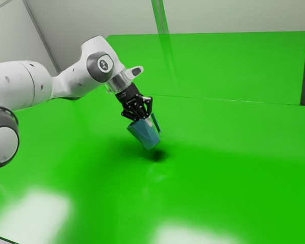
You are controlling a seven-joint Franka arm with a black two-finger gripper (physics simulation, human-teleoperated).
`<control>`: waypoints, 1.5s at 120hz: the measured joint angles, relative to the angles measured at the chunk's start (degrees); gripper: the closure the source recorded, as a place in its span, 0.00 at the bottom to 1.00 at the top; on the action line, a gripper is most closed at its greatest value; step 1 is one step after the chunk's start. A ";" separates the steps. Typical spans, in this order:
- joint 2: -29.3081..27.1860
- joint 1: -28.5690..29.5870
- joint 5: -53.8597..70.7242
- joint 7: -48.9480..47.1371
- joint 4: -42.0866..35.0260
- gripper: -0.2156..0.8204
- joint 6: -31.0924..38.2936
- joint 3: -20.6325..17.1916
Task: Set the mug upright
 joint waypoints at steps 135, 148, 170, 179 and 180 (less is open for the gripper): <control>-14.39 -2.25 24.97 -3.61 -24.91 0.97 19.09 -1.48; -13.36 -2.16 24.95 -3.76 -24.92 0.97 19.81 -1.48; -12.42 -2.16 24.93 -3.97 -24.92 0.97 20.79 -1.49; -12.25 -2.16 24.93 -4.04 -24.92 0.97 21.03 -1.49; -12.22 -2.17 24.93 -4.05 -24.92 0.97 21.05 -1.49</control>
